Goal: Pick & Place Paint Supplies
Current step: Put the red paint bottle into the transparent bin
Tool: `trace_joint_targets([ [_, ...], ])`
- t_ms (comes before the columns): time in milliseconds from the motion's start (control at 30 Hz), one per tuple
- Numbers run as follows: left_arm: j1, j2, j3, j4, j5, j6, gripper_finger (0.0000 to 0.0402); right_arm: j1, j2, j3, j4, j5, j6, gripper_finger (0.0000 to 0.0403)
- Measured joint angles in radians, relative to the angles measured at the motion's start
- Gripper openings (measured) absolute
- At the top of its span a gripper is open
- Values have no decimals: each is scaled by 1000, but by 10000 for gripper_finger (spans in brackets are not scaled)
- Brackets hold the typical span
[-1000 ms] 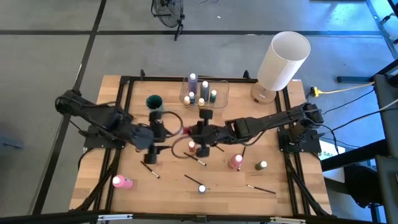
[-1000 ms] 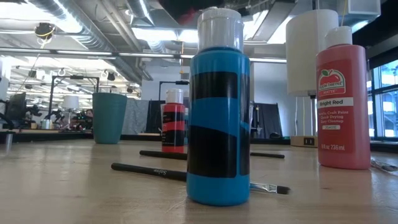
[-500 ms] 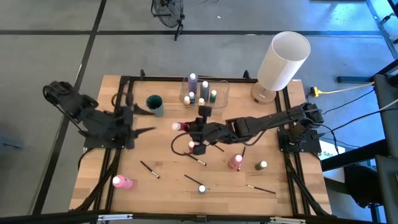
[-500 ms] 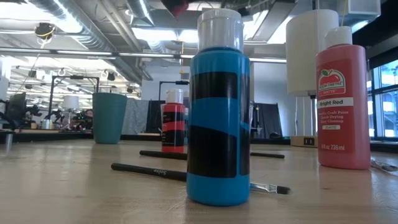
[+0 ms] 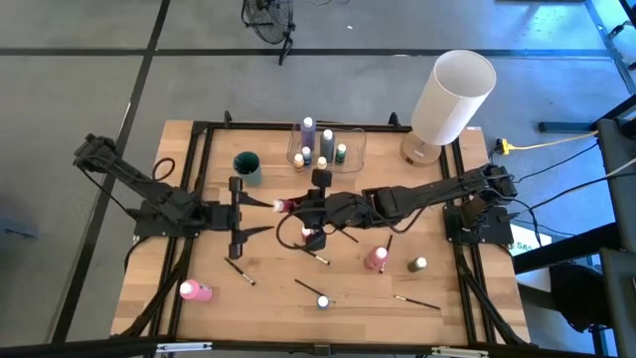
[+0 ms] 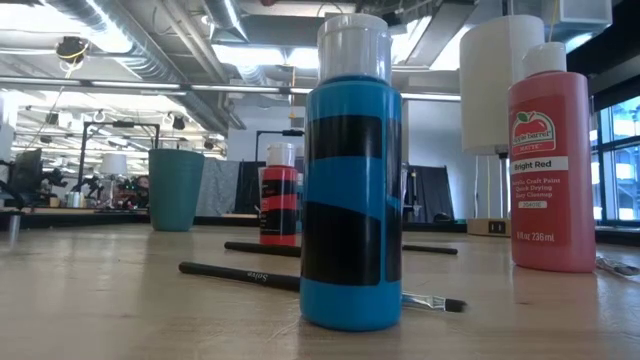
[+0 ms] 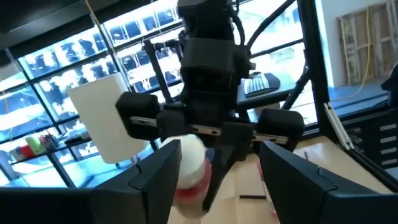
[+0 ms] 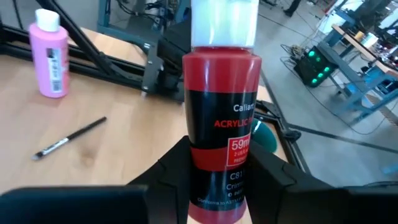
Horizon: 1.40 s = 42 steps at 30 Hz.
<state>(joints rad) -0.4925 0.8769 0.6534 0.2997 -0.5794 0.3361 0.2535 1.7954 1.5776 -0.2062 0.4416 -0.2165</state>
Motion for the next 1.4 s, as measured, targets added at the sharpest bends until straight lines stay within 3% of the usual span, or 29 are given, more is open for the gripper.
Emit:
trace_joint_targets([
  [367, -23, -104, -10, -106, -36, -12, 212, 21, 0, 1, 11, -20, 0, 111],
  [500, -18, -109, -10, -120, -25, -28, 212, 31, 0, 1, 54, -122, -35, 111],
  [733, 33, -43, -10, -101, 102, -53, 212, 35, 0, 1, 115, -132, -66, 111],
  [967, 63, 45, -10, 66, 215, -12, 212, 34, 0, 1, 131, -131, -80, 111],
  [1400, 122, 144, -10, 167, 216, -39, 212, 30, 0, 1, 128, -128, -83, 111],
])
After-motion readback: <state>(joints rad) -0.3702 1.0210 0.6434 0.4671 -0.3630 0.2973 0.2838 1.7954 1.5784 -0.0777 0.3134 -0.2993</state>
